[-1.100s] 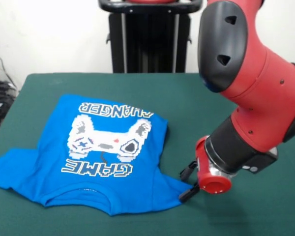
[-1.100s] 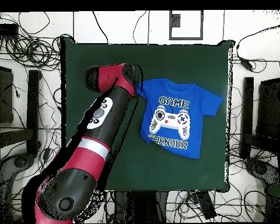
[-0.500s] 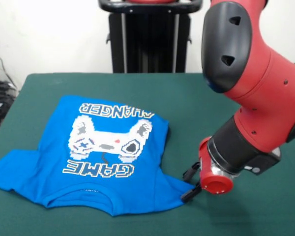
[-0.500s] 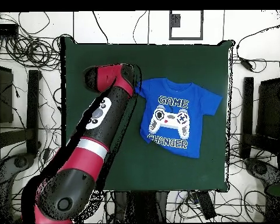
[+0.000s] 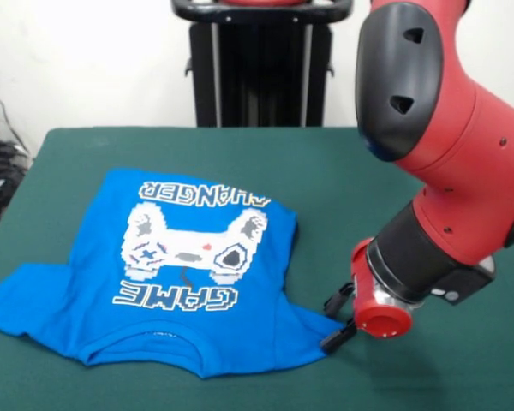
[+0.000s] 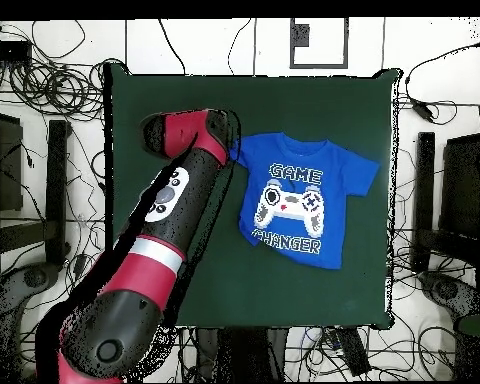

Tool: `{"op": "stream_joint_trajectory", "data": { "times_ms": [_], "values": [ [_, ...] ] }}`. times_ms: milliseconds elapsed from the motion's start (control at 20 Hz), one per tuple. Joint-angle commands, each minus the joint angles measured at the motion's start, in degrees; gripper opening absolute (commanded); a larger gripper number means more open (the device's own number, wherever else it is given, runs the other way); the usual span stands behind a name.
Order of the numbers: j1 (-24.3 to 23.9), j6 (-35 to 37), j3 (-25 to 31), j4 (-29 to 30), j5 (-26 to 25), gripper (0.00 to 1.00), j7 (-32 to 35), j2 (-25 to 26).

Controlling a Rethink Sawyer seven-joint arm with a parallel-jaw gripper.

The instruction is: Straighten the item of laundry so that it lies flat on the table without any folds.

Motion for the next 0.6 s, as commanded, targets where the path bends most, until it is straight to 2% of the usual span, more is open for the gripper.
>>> {"op": "stream_joint_trajectory", "data": {
  "times_ms": [50, 300, 600],
  "values": [
    [5.7, -2.5, 10.9, -1.7, 7.6, 1.00, 15.6, 4.5],
    [5.8, -1.0, 8.5, -4.3, 8.5, 1.00, 18.7, 6.2],
    [6.1, -1.5, 8.3, -3.6, 9.0, 1.00, 18.9, 6.0]
  ]
}}
